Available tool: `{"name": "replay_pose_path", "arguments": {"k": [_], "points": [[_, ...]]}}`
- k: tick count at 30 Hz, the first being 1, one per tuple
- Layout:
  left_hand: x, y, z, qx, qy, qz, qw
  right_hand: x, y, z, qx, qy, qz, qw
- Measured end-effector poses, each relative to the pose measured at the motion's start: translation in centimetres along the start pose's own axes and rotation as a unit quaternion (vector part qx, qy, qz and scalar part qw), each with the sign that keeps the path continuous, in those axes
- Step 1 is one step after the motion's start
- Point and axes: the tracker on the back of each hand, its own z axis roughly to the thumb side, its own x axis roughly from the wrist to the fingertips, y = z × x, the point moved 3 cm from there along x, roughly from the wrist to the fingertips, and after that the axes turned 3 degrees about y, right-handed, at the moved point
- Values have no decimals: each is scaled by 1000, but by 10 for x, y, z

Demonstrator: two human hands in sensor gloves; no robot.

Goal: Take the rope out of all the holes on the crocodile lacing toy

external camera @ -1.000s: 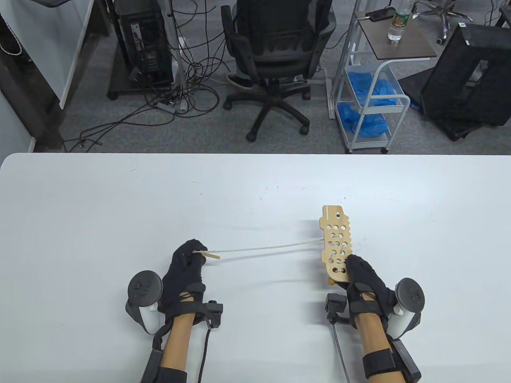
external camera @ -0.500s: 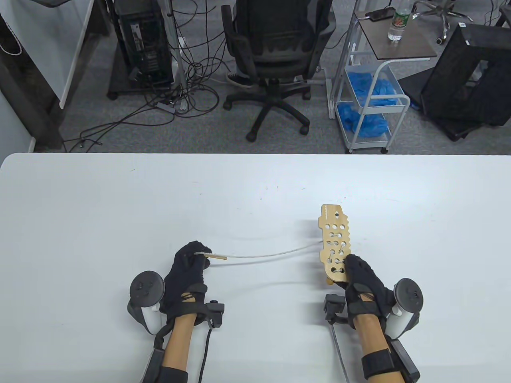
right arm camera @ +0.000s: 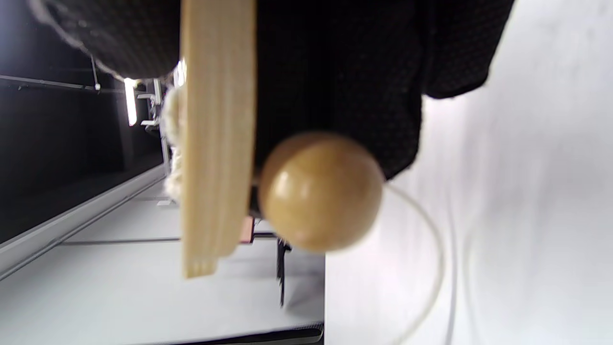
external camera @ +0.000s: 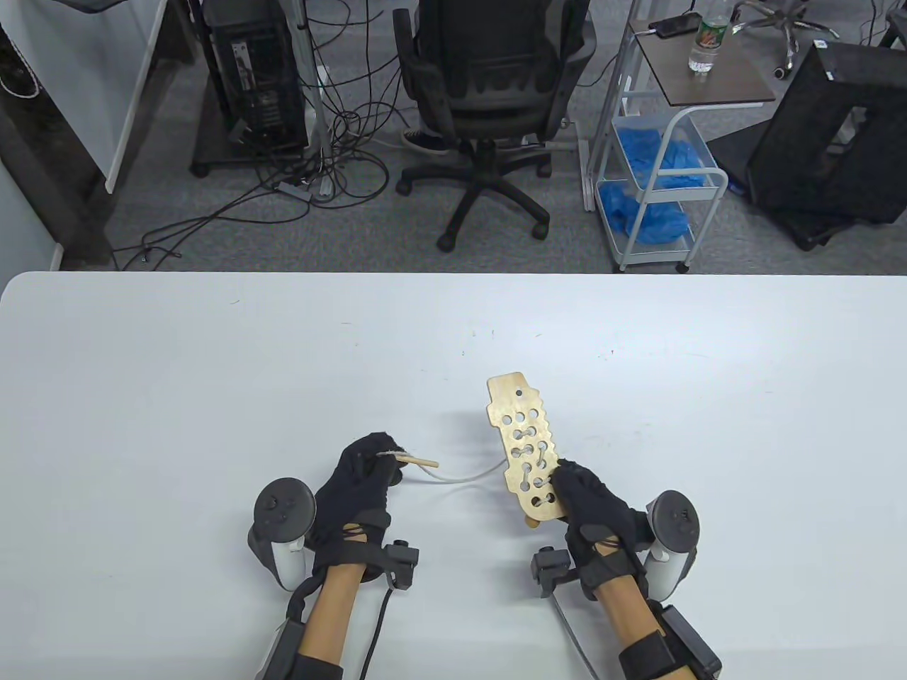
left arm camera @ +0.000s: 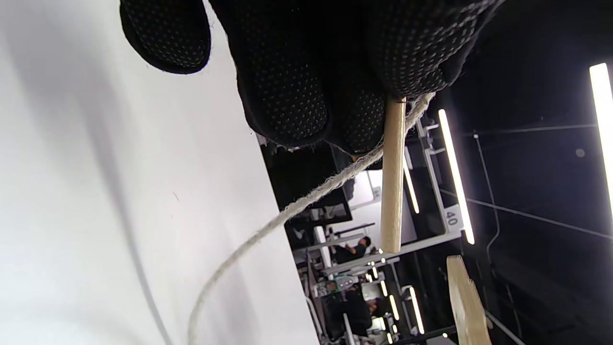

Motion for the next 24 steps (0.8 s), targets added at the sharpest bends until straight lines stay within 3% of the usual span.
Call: {"name": "replay_pose_path", "arguments": {"k": [9,24], "points": [[-2,-17,1,-65,6,-61,996,-5,36,3,18,-31,118,992],[-2,-45,-1,-192,11,-195,962,-9,52,7,14,-52,182,982]]}}
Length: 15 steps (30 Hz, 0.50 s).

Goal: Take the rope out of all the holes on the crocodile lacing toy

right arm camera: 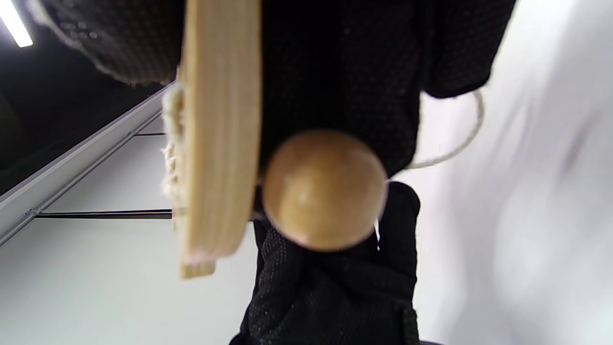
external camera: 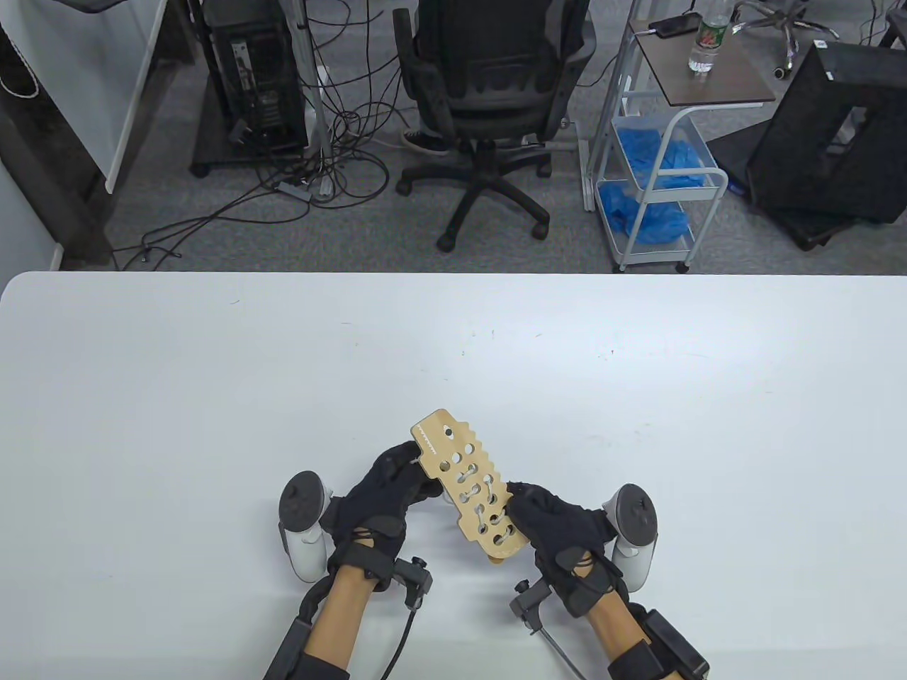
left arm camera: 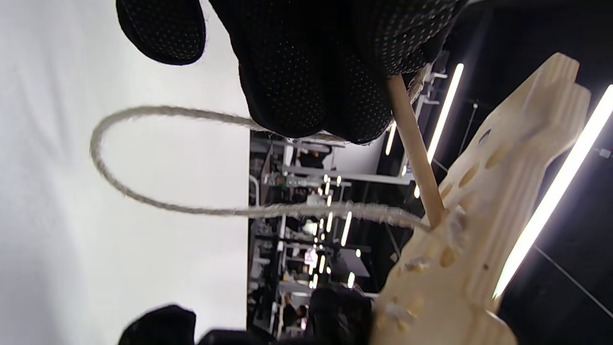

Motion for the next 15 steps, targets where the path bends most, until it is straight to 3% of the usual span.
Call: {"name": "replay_pose_path", "arguments": {"k": [15], "points": [[-1,-13,6,53,-7,-21,998,1,4,-1,-16,7,22,1000]]}}
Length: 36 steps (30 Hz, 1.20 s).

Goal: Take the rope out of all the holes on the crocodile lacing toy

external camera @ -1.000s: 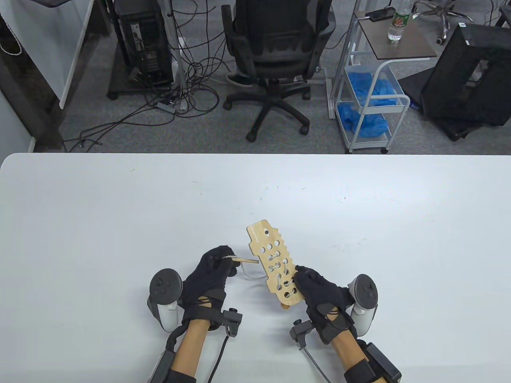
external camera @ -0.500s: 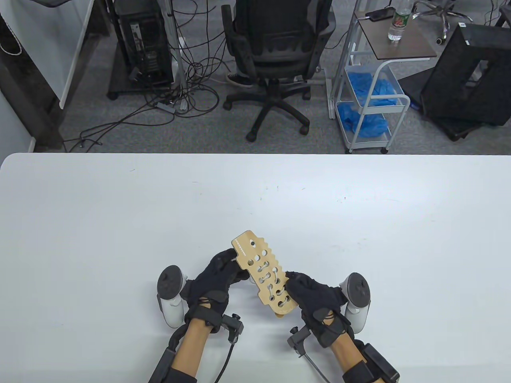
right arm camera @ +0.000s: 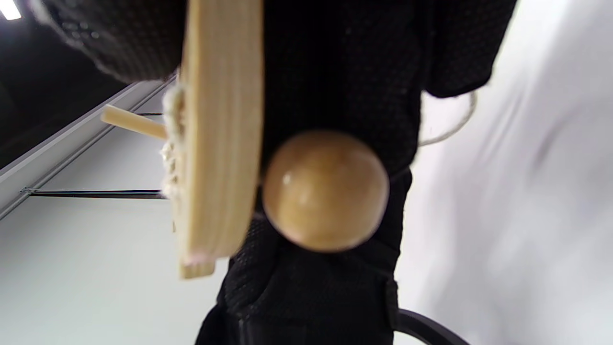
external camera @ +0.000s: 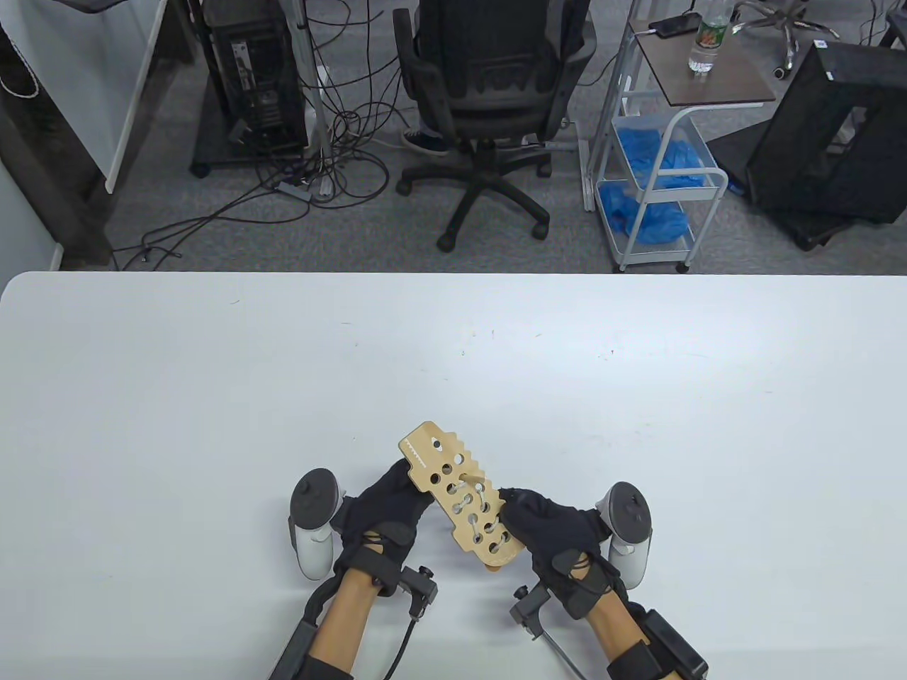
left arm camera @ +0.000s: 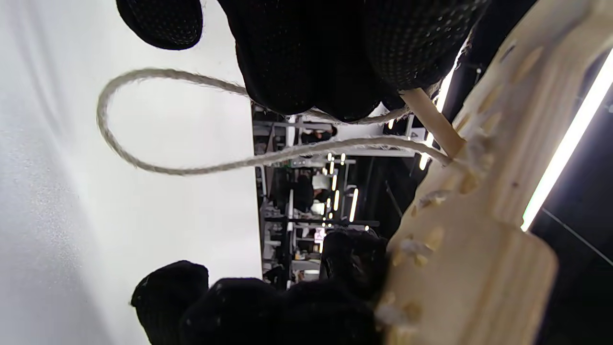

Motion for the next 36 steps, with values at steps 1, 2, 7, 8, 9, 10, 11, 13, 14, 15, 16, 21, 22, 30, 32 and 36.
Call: {"name": "replay_pose_path", "arguments": {"k": [1,2,7,8,9,10,11,13,14,15,16,21,22,30,32,36], "points": [[0,-2,1,-3,-1,-5,1000,0,-2,0,-4,0,-4,1000],[0,-4,2,-4,-3,-9,1000,0,-2,0,-4,0,-6,1000],[1,-15,3,-42,-15,-63,997,-2,-10,2,1,0,-34,999],[1,-18,3,-57,-19,-76,995,-2,-12,3,0,-1,-43,999],[2,-19,2,-65,-21,-86,994,-3,-14,3,0,0,-50,999],[2,-22,2,-75,-24,-103,991,-4,-16,3,-3,3,-62,998],[2,-23,1,-82,-24,-114,990,-4,-18,3,-9,5,-71,997],[2,-24,-1,-80,-17,-110,991,-5,-18,7,-40,-2,-74,996],[1,-23,-1,-72,-16,-102,992,-5,-17,10,-64,-9,-74,995],[2,-22,-1,-63,-16,-96,993,-6,-15,14,-100,-25,-74,992],[2,-22,-1,-61,-15,-95,993,-6,-12,17,-130,-35,-73,988],[0,-16,-5,-84,-7,-49,995,-8,-5,24,-191,-66,-77,976],[0,-16,-5,-93,-5,-47,995,-8,-5,23,-175,-65,-74,980],[-2,-11,-10,-214,-4,-21,977,-4,-2,15,-70,-72,-7,995],[-2,-11,-12,-232,-3,-25,972,-4,2,16,-93,-74,-4,993],[2,-19,-10,-243,-9,-71,967,-7,6,21,-119,-83,-19,989]]}}
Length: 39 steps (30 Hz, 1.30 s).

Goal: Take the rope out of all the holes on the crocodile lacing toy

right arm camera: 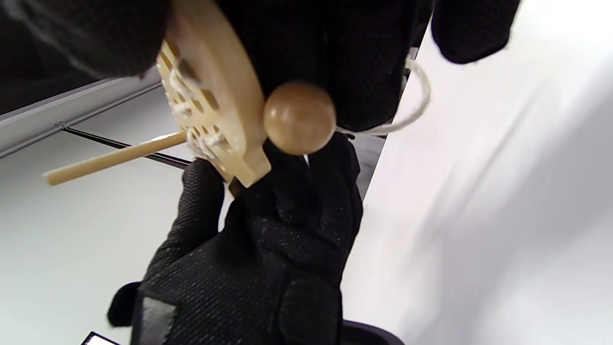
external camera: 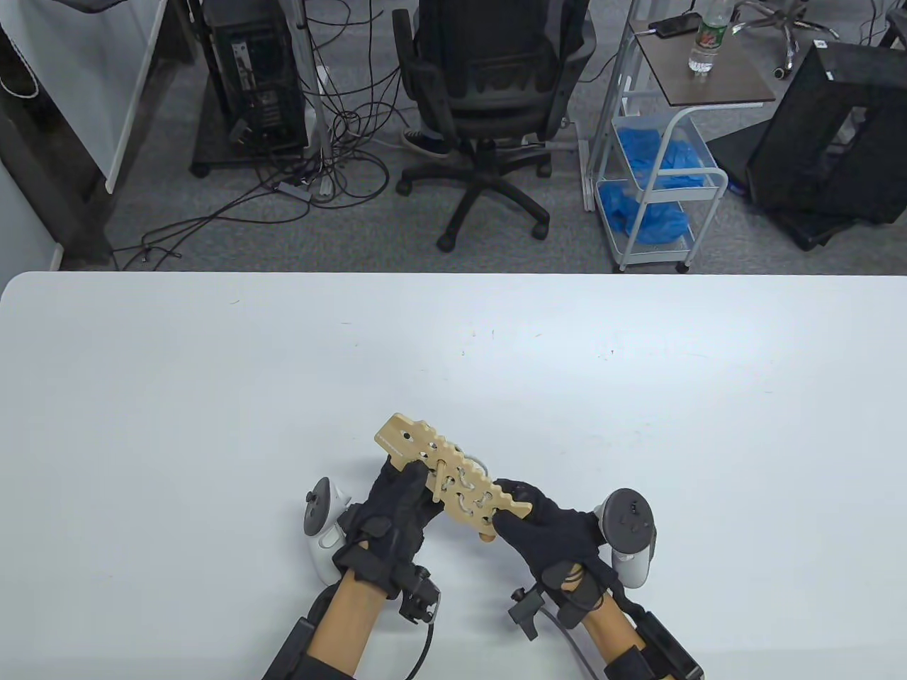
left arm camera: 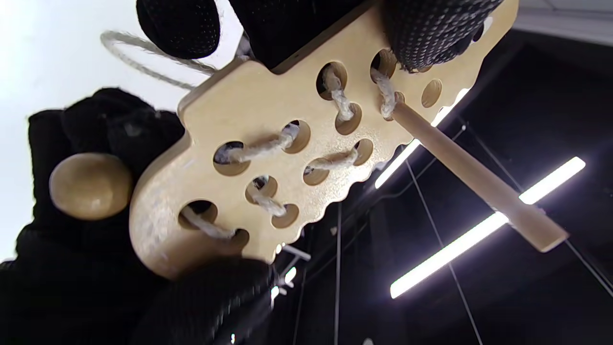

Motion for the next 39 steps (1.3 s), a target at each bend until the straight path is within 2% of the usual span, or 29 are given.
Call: {"name": "replay_pose_path", "arguments": {"k": [3,9,13,17,20,26,33,39], "points": [[1,-3,2,1,5,-19,1000,0,-7,1,-3,1,-23,1000],[-1,-3,-1,37,27,-4,999,-3,-18,12,-72,-30,-70,994],[-2,1,3,112,43,16,993,-6,-25,21,-139,-52,-101,984],[-2,0,8,214,47,22,975,-6,-28,16,-110,-40,-111,987],[-3,-2,10,253,48,38,965,-5,-30,14,-106,-34,-115,987],[-4,-4,19,353,37,81,931,-5,-33,8,-75,-19,-126,989],[-3,-2,16,350,35,78,933,-6,-47,-5,-31,21,-163,986],[-3,2,14,346,40,81,934,-10,-66,-20,8,72,-215,974]]}}
